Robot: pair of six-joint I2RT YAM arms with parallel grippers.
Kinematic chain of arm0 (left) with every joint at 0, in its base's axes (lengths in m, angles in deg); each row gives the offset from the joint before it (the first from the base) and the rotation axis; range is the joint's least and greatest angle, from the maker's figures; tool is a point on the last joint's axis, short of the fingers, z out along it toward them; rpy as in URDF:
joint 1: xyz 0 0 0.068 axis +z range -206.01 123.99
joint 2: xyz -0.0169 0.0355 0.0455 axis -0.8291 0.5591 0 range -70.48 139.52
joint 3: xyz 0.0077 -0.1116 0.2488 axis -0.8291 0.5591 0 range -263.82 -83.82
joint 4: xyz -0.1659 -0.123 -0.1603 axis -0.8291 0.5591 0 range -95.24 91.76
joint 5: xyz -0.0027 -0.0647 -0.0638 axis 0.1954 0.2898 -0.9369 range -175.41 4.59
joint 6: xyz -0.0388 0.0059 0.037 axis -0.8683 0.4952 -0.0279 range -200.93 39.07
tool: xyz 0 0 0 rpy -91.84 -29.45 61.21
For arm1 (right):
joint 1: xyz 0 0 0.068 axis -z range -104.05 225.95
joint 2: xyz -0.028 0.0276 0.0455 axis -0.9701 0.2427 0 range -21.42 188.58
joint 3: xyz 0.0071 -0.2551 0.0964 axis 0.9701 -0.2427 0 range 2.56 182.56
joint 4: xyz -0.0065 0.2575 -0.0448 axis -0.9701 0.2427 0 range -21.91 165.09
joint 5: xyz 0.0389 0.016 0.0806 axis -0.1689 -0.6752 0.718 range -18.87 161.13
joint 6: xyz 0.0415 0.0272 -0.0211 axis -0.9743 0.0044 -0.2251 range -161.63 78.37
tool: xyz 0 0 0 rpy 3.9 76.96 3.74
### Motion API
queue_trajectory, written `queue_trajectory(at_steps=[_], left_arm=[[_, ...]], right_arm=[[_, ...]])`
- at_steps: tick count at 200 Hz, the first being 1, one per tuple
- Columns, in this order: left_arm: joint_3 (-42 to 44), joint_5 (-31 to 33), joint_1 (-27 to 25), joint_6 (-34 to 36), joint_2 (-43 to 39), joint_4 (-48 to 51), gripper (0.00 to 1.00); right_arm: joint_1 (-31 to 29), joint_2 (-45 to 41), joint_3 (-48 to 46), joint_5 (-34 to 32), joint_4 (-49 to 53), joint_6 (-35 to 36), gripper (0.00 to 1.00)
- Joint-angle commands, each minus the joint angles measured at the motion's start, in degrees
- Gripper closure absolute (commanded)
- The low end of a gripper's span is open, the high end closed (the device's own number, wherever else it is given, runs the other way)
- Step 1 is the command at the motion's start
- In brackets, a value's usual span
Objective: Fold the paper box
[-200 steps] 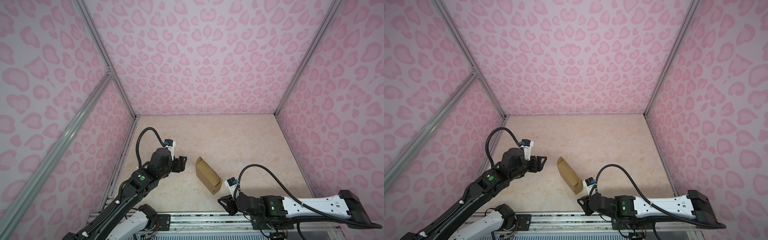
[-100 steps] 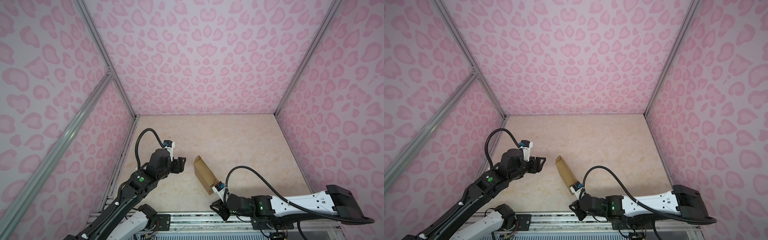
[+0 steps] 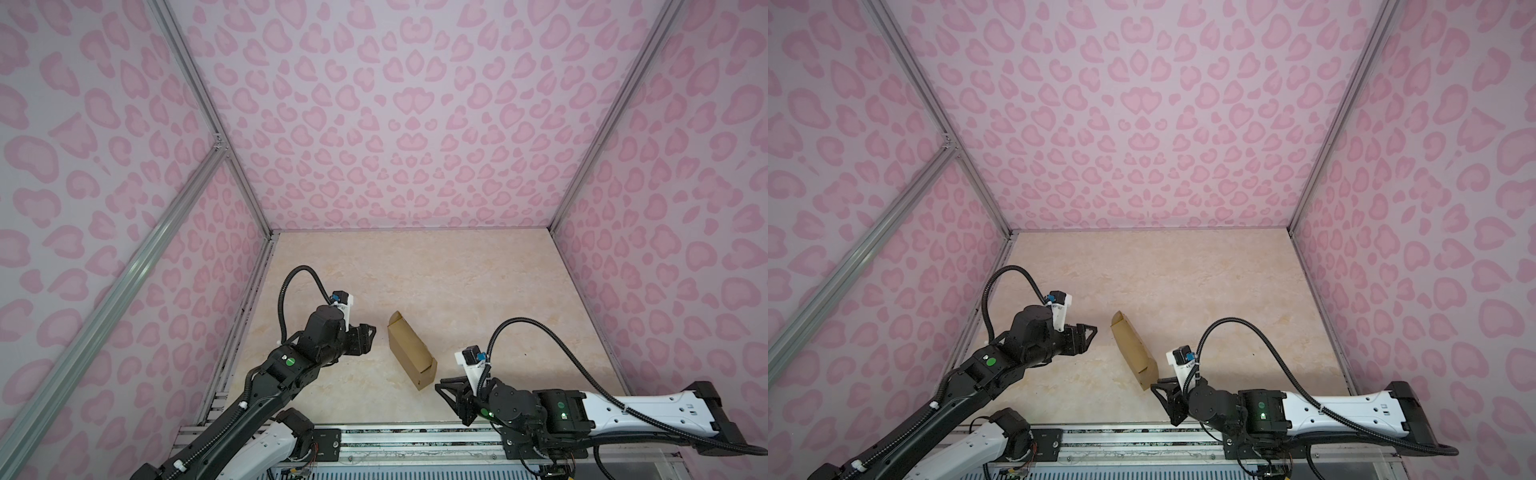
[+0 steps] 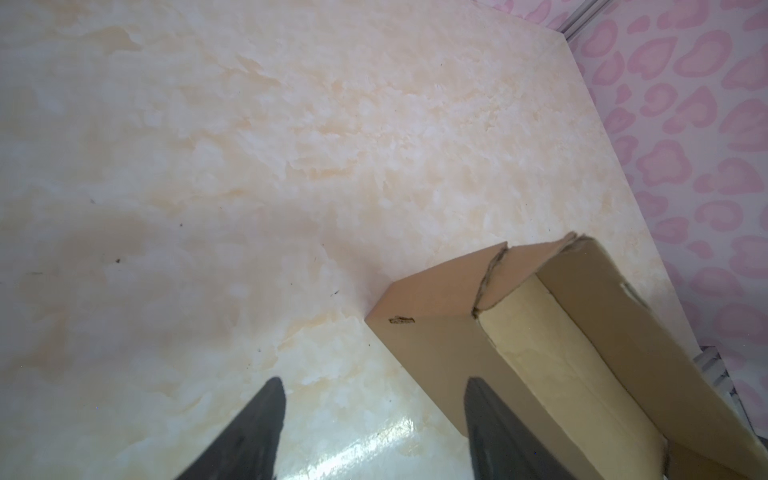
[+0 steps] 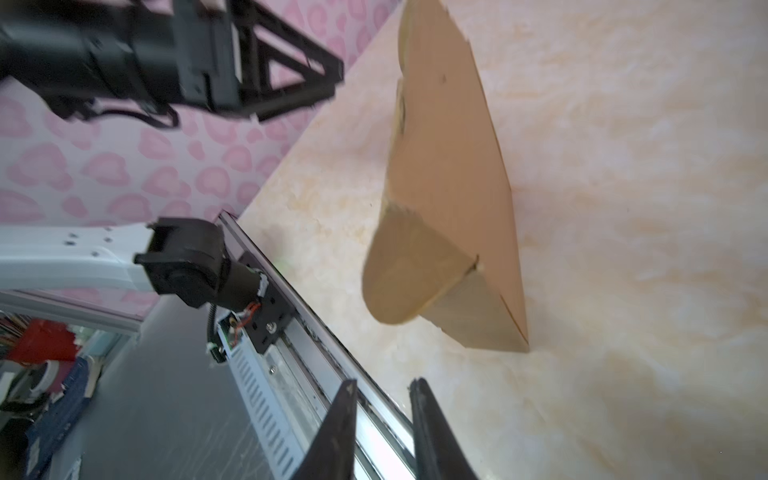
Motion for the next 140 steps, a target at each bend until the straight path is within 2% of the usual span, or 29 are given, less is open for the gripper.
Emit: queue_trajectory(at_steps=[1, 27, 63, 88, 140], left_arm=[[1.9, -3.8, -0.8, -3.5, -0.5, -5.6, 0.29], [1.4, -3.9, -3.7, -4.5, 0.0, -6.9, 0.28], [-1.3, 1.1, -10.7, -7.0, 2.6, -5.1, 0.28], [-3.0, 3.4, -12.4, -8.8, 3.8, -2.5, 0.27], [-4.5, 4.2, -14.8, -9.9, 7.4, -2.0, 0.26]], right_arm=[[1.1, -1.1, 4.6, -7.1, 6.2, 1.4, 0.71], [4.7, 2.7, 9.9, -3.6, 11.9, -1.5, 0.69], [5.3, 12.2, 18.4, -4.2, 22.2, -6.9, 0.66], [4.6, 18.0, 24.8, -5.6, 30.1, -9.2, 0.63], [3.3, 24.4, 29.2, -3.4, 31.9, -8.8, 0.63]])
